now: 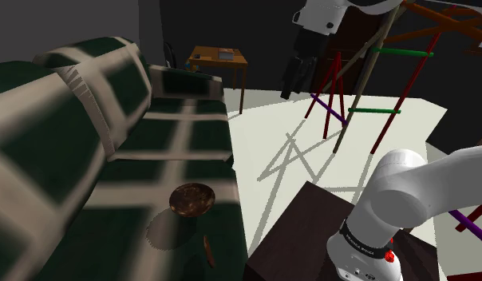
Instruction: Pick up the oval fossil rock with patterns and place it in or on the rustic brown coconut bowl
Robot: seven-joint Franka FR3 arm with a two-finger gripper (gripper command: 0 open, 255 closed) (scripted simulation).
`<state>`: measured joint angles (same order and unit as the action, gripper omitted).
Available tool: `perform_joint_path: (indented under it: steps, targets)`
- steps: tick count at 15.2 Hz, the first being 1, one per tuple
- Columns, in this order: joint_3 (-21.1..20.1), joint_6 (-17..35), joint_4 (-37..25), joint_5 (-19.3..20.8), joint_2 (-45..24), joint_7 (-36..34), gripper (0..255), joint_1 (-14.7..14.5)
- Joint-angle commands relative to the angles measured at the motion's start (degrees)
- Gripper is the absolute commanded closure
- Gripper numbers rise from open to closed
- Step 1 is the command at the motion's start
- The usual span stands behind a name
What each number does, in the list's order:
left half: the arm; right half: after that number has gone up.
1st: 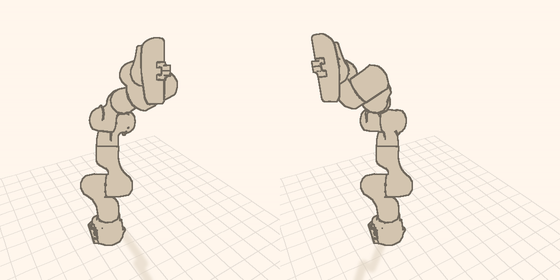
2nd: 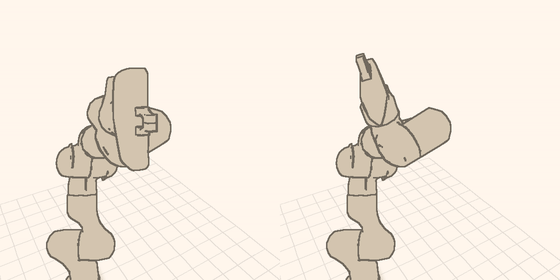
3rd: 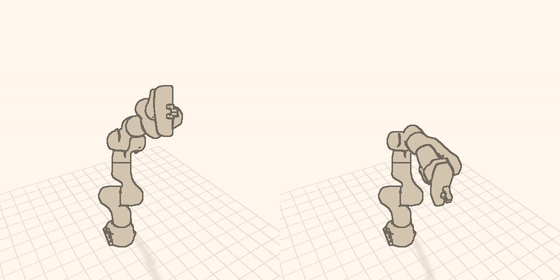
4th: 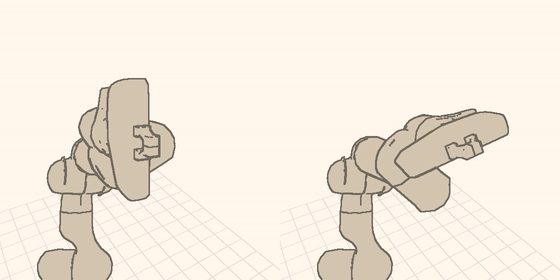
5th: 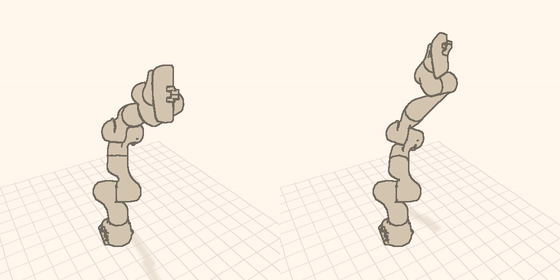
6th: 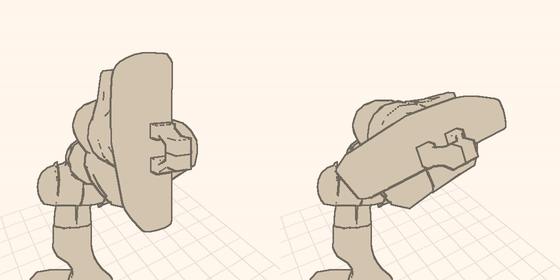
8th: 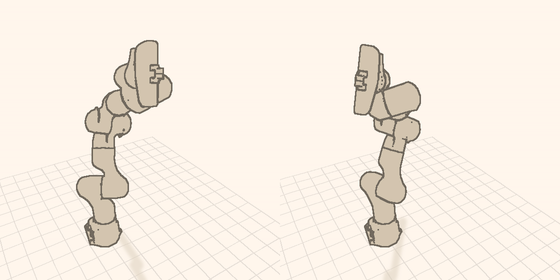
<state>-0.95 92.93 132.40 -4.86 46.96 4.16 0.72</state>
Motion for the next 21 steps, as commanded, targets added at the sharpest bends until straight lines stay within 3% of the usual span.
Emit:
perform_joint_path:
  steps: [1,11,21]
  targets:
    - [0.00,0.00,0.00,0.00,0.00,0.00,0,0.00]
    - [-15.82,11.84,11.16,-3.11,-2.26,-18.00,0,-0.03]
    - [-33.53,24.62,13.39,-2.89,-16.55,-38.46,0,3.10]
